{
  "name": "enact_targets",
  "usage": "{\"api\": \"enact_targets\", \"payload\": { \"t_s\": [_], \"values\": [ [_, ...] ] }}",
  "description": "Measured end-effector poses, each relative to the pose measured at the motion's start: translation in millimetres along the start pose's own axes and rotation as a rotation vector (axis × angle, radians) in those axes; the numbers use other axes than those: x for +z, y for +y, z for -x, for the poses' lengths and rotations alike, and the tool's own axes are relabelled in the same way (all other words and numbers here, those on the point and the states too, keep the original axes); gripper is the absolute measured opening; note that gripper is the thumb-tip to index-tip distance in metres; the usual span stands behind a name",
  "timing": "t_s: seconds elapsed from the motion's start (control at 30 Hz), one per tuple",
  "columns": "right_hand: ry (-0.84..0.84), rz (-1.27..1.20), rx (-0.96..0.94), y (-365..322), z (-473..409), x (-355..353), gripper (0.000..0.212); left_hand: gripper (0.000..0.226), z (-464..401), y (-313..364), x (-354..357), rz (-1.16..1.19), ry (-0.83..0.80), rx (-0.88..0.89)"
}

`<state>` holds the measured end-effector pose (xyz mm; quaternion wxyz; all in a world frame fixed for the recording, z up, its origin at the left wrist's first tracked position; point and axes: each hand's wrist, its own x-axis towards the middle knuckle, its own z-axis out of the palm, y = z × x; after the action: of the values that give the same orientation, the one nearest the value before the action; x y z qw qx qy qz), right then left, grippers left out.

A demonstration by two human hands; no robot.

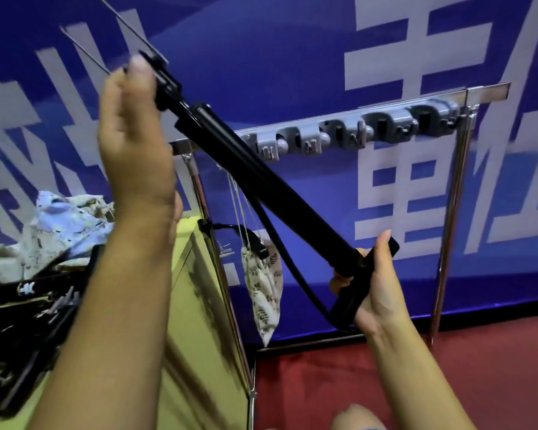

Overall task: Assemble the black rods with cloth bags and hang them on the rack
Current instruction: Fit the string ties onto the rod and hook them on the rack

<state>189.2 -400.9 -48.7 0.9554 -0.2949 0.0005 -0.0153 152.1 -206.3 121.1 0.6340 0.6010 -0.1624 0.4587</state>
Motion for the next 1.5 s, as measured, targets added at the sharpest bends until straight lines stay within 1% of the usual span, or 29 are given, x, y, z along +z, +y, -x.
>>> {"api": "enact_targets", "payload": {
  "t_s": [0.03,0.1,0.13,0.17,0.27,0.3,0.37,0.43,0.5,0.53,0.57,0.6,0.63,0.67,0.7,0.73,0.77,0.8,0.87,0.93,0.97,1.03,1.1,1.17,1.2,1.27,1.37,1.4,1.5],
  "values": [
    [-0.001,0.011,-0.004,0.0,1.9,2.5,0.051,0.020,3.0,9.6,12.9,-0.006,0.007,0.000],
    [0.027,0.015,0.000,-0.3,4.0,5.5,0.053,0.024,9.1,7.7,15.0,0.075,-0.023,-0.035],
    [0.044,0.001,0.013,-0.6,4.4,6.4,0.054,0.028,10.1,6.9,15.5,0.072,-0.026,-0.030],
    [0.058,-0.006,0.035,-1.4,4.2,7.3,0.055,0.039,8.0,2.8,13.8,0.058,-0.045,-0.033],
    [0.070,0.032,0.156,-0.1,4.0,11.0,0.051,0.086,10.2,-5.6,16.5,-0.057,-0.134,-0.006],
    [0.066,0.046,0.193,3.1,4.1,10.8,0.050,0.092,10.5,-7.6,16.9,-0.097,-0.139,0.027],
    [0.049,0.084,0.225,10.2,6.2,11.3,0.048,0.092,10.9,-8.2,18.5,-0.183,-0.098,0.112],
    [0.042,0.137,0.219,15.3,8.7,11.5,0.049,0.088,13.8,-4.5,22.7,-0.229,-0.030,0.146],
    [0.036,0.198,0.221,18.4,8.0,11.4,0.057,0.082,18.7,1.3,27.6,-0.306,0.009,0.173],
    [0.064,0.273,0.194,19.1,6.9,12.3,0.065,0.080,20.1,3.5,30.3,-0.345,0.016,0.196],
    [0.115,0.412,0.136,21.2,5.8,11.4,0.079,0.078,21.3,6.7,32.7,-0.377,0.017,0.214],
    [0.158,0.601,0.025,23.7,6.7,10.3,0.091,0.078,20.8,8.4,34.2,-0.416,0.030,0.230],
    [0.139,0.775,-0.135,24.6,11.2,9.9,0.095,0.079,20.1,9.6,36.1,-0.448,0.045,0.253],
    [0.039,0.918,-0.315,23.9,17.6,11.1,0.088,0.079,19.7,9.6,38.3,-0.476,0.053,0.282],
    [-0.102,1.033,-0.452,22.9,23.4,14.4,0.073,0.079,20.8,11.1,41.0,-0.492,0.051,0.300],
    [-0.226,1.105,-0.513,21.9,27.6,17.9,0.059,0.080,21.0,11.2,43.5,-0.492,0.037,0.307],
    [-0.305,1.131,-0.506,20.0,29.7,20.9,0.048,0.081,22.6,13.0,46.3,-0.471,0.007,0.287],
    [-0.349,1.134,-0.477,17.4,29.6,22.5,0.040,0.082,23.7,13.8,47.5,-0.423,-0.035,0.233],
    [-0.406,1.115,-0.446,12.7,29.0,24.6,0.024,0.081,25.9,14.6,45.8,-0.223,-0.129,0.015],
    [-0.436,1.004,-0.375,10.0,31.5,29.6,0.013,0.072,29.3,9.3,38.5,-0.028,-0.173,-0.177],
    [-0.423,0.906,-0.327,7.8,32.8,32.9,0.009,0.064,33.1,2.9,34.2,-0.026,-0.211,-0.241],
    [-0.385,0.706,-0.277,2.2,32.6,39.5,0.002,0.045,52.9,-14.0,26.6,-0.141,-0.380,-0.363],
    [-0.363,0.592,-0.278,-7.2,28.5,42.9,0.010,0.030,84.1,-29.9,17.5,-0.166,-0.586,-0.484],
    [-0.360,0.529,-0.259,-16.8,25.1,44.5,0.017,0.026,107.4,-40.6,10.3,-0.148,-0.692,-0.549],
    [-0.369,0.503,-0.226,-19.3,24.3,45.2,0.021,0.025,113.2,-45.6,7.6,-0.146,-0.709,-0.547],
    [-0.398,0.447,-0.135,-19.3,24.7,47.8,0.025,0.023,114.7,-55.1,3.9,-0.154,-0.684,-0.524],
    [-0.431,0.236,-0.035,-14.1,23.8,54.0,0.039,0.034,113.3,-60.6,1.6,-0.100,-0.649,-0.551],
    [-0.436,0.200,-0.025,-14.2,22.4,55.3,0.040,0.032,114.9,-61.6,0.0,-0.059,-0.647,-0.569],
    [-0.444,0.167,-0.025,-15.8,17.9,52.4,0.036,0.014,121.7,-62.1,-7.5,0.029,-0.598,-0.642]
  ]
}}
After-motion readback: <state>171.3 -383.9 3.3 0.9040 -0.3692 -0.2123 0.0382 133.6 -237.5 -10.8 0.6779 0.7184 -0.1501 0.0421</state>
